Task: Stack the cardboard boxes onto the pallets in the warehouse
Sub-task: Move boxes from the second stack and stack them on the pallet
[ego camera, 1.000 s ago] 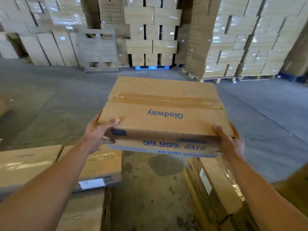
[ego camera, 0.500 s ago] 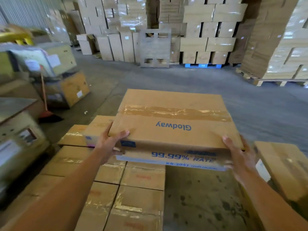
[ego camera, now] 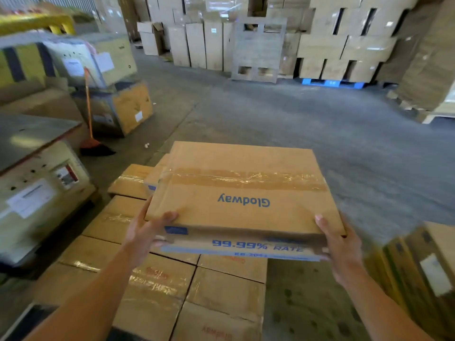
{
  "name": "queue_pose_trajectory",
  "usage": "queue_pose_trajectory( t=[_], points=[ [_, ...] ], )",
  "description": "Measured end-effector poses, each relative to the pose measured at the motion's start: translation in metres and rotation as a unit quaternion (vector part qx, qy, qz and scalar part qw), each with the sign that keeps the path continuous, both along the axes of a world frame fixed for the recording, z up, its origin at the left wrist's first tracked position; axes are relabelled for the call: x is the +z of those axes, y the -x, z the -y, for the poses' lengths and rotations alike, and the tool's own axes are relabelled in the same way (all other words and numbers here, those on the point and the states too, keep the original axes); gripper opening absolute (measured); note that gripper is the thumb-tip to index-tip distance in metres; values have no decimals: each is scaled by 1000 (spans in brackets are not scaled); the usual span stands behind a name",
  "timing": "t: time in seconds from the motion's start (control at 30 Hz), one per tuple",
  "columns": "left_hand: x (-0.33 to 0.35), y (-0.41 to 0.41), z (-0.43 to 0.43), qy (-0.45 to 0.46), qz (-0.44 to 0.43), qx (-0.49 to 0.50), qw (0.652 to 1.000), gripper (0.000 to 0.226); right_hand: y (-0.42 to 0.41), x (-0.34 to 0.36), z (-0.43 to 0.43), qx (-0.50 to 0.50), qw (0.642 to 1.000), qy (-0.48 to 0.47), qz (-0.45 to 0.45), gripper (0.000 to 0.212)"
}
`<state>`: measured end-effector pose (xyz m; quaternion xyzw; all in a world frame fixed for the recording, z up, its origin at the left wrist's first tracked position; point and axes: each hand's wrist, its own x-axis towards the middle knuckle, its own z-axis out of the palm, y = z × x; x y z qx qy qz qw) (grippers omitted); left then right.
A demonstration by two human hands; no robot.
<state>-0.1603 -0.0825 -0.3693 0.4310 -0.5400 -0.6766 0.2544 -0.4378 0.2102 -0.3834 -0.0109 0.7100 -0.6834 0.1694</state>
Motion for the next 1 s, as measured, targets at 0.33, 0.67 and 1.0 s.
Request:
queue_pose_trajectory(
  t=[0.33, 0.67, 1.0],
  points=[
    [-122, -37, 146, -114, 87, -2, 990, 108, -72, -86, 124, -50, 992, -70, 93, 77],
    [-238, -99, 323, -117, 150, -48, 981, 109, -149, -213, 285, -41, 984, -103, 137, 70],
    [-329, -113, 410, -96, 147, -64, 982, 88, -151, -321, 366, -2, 981, -140, 137, 45]
  ],
)
